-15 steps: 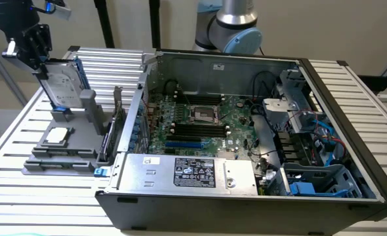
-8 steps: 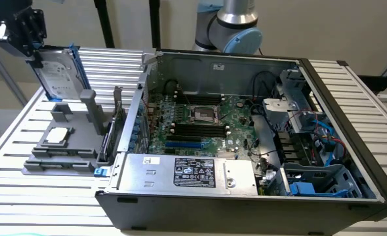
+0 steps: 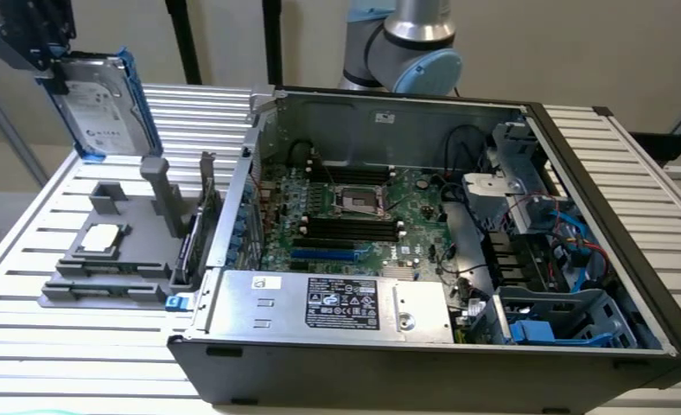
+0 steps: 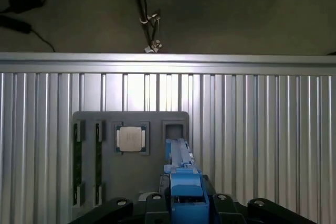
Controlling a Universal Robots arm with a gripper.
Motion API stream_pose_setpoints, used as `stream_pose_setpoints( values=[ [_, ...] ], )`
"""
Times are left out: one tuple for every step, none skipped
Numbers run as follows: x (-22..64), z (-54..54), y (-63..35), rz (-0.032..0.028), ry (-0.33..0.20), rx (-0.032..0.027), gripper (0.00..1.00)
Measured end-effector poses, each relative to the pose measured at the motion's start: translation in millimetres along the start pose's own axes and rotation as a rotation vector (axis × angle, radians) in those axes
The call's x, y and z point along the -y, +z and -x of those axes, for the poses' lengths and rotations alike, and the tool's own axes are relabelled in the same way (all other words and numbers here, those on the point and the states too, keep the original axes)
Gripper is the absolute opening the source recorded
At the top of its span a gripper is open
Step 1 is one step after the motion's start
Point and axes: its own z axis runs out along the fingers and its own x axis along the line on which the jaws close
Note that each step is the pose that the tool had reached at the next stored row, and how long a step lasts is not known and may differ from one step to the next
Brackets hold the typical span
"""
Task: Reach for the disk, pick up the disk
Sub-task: 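Pick up the disk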
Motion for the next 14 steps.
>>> stream_pose_setpoints(
  values=[
    [3.0,0.0,-4.5,0.0000,0.000,0.0001,0.33],
    [6.4,0.1,-9.1,0.0002,0.000,0.0002,0.33],
    [10.6,-0.1,-13.7,0.0007,-0.001,0.0006,0.33],
    [15.0,-0.4,-18.2,0.0011,-0.001,0.0011,0.33],
    [19.5,-0.7,-22.8,0.0016,-0.001,0.0017,0.33],
    [23.8,-0.9,-27.4,0.0024,-0.001,0.0022,0.33],
    [28.4,-1.2,-32.1,0.0028,-0.001,0.0029,0.33],
    [33.0,-1.4,-36.8,0.0035,-0.001,0.0036,0.33],
    [37.4,-1.7,-41.4,0.0041,-0.001,0.0041,0.33],
    [41.7,-1.9,-45.8,0.0046,-0.001,0.0047,0.33],
    [46.5,-2.2,-50.8,0.0054,-0.001,0.0054,0.33],
    [50.7,-2.4,-55.1,0.0059,-0.001,0.0058,0.33],
    [55.2,-2.7,-59.8,0.0066,-0.001,0.0062,0.33],
    [59.6,-3.0,-64.4,0.0074,-0.001,0.0065,0.33]
  ],
)
